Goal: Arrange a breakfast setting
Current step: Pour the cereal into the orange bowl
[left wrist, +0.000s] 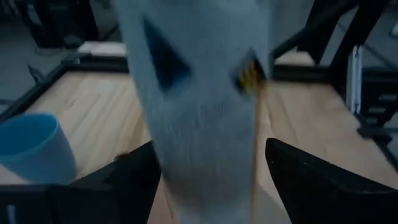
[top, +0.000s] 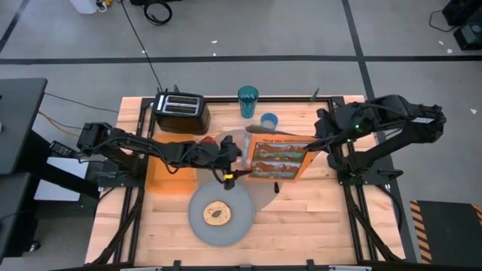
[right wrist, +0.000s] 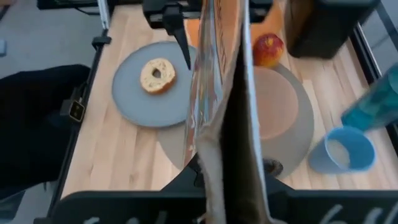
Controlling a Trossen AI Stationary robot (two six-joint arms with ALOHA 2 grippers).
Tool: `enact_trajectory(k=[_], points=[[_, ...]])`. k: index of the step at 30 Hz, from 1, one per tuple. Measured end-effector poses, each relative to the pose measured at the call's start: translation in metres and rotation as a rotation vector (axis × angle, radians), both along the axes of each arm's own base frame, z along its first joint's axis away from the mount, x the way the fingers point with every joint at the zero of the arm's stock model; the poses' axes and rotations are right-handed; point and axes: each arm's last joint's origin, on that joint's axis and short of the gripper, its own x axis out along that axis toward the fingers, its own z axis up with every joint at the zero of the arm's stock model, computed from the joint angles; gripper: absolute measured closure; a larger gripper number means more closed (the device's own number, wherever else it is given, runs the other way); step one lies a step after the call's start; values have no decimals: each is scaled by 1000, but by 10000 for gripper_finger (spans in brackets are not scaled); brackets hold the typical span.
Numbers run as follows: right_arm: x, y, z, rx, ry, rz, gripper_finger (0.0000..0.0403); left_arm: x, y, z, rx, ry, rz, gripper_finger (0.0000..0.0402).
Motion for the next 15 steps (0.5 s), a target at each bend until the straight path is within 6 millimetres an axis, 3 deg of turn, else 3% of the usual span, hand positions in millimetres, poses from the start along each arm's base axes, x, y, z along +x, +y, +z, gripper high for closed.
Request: enact_trajectory(k=[9, 15], points=[[13, 6, 4, -14, -83, 62, 391, 2, 8, 5, -1, -54, 19, 118], [13, 6, 5, -12, -92, 64, 391, 2, 5, 6, 2, -63, -21, 207]])
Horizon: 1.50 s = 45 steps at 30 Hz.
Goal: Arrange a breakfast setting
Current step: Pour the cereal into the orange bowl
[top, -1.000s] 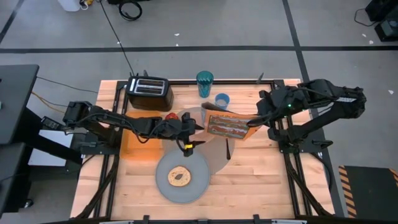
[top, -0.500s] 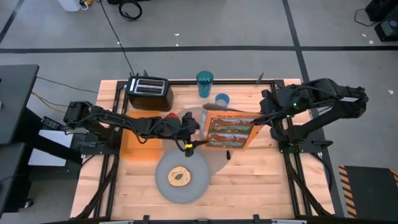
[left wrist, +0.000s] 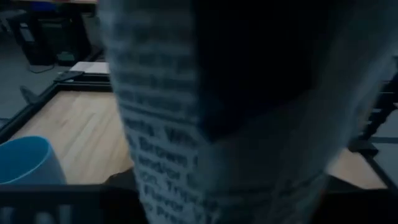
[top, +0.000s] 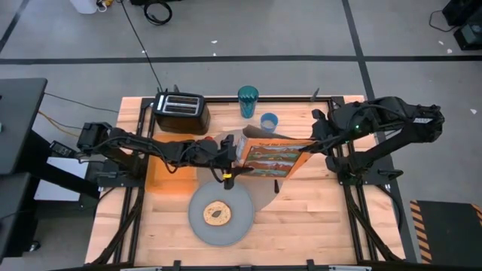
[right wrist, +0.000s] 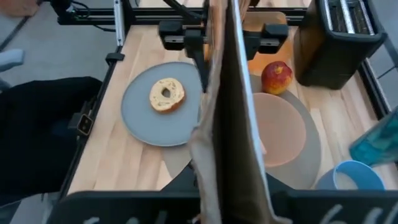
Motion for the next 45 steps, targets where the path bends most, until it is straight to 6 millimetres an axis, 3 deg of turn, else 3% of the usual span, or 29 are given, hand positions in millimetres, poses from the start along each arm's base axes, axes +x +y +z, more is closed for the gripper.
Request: enact_trajectory(k=[4, 11, 14, 21, 24, 27, 31, 34, 40, 45], points=[[-1, 0, 0, 32, 1, -5, 390, 0, -1, 2, 8, -20, -39, 269], [0, 3, 5, 92, -32, 53, 340, -5, -3, 10, 41, -35, -57, 276], [-8, 1, 19, 103, -80, 66, 308, -12, -3, 18, 70, -39, -63, 273], [-53, -12, 65, 50, -299, -67, 255, -42, 5, 55, 90, -119, -43, 277], [-72, -19, 68, 15, -352, -185, 243, -62, 8, 78, 98, -193, -23, 277], [-78, -22, 57, 21, -345, -251, 232, -85, 10, 102, 104, -300, -19, 277], [-59, -18, 28, 11, -339, -248, 211, -111, 11, 129, 90, -473, -15, 277], [-32, -13, 2, -30, -389, -203, 189, -121, 10, 140, 83, -548, -14, 278], [25, 1, -45, -73, -600, -102, 131, -125, 7, 146, 67, -615, -28, 278], [55, 8, -63, -19, -858, -56, 75, -121, 6, 146, 65, -631, -33, 278]])
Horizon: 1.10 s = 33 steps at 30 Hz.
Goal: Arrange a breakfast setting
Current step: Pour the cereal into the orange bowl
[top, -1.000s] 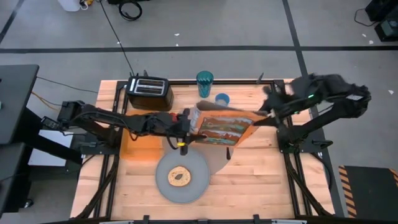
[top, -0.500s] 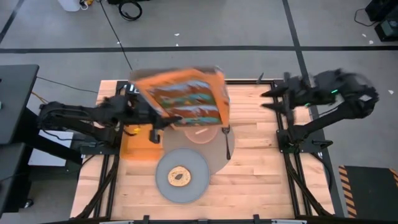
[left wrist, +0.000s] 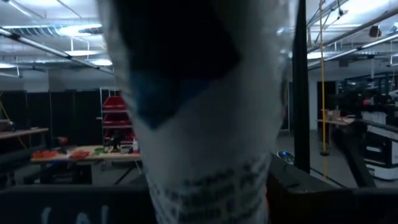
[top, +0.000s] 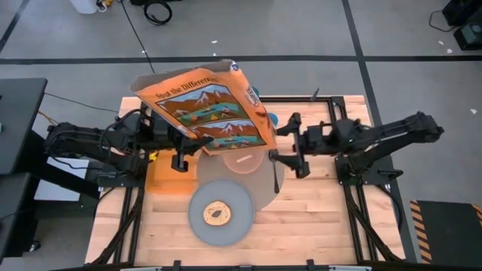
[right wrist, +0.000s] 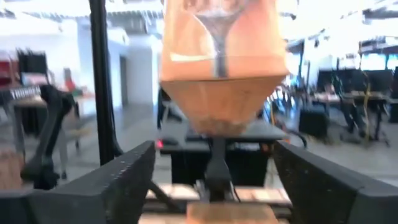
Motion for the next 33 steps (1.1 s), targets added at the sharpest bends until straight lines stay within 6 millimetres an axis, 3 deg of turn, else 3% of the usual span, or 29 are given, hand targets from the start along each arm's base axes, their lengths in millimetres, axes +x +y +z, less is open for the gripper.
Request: enact_trajectory(k=[7, 19, 24, 33], points=[[30, 6, -11, 23, -131, 23, 7, 23, -3, -8, 10, -35, -3, 278], [40, 5, -8, 46, -298, -23, 12, 60, -8, -30, 25, -65, -31, 278], [38, 5, -5, 48, -336, -24, 44, 70, -7, -36, 24, -76, -23, 279], [37, 5, -3, 29, -358, -31, 148, 72, -7, -38, 26, -62, -20, 255]])
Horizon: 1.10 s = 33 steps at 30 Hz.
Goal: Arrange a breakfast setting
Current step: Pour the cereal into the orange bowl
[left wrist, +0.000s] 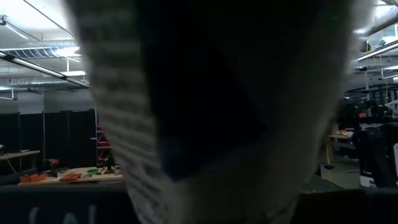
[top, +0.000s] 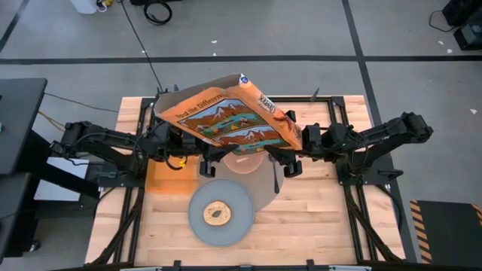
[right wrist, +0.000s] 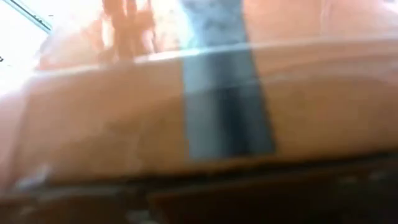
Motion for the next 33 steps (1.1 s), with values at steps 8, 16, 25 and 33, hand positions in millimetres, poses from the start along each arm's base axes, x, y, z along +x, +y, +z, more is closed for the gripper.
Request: enact_trajectory(k=[8, 16, 25, 33], points=[[-1, 2, 0, -14, -3, -4, 159, 1, 0, -3, 17, 45, 16, 200], [-22, 5, 12, -47, 45, 8, 165, -21, -5, -10, 35, 322, -4, 142], [-69, 4, 20, -47, 59, 26, 165, -33, -25, -42, -15, 688, 46, 159], [-113, -5, -18, 9, 135, 28, 166, -43, -38, -62, -51, 876, 153, 170]])
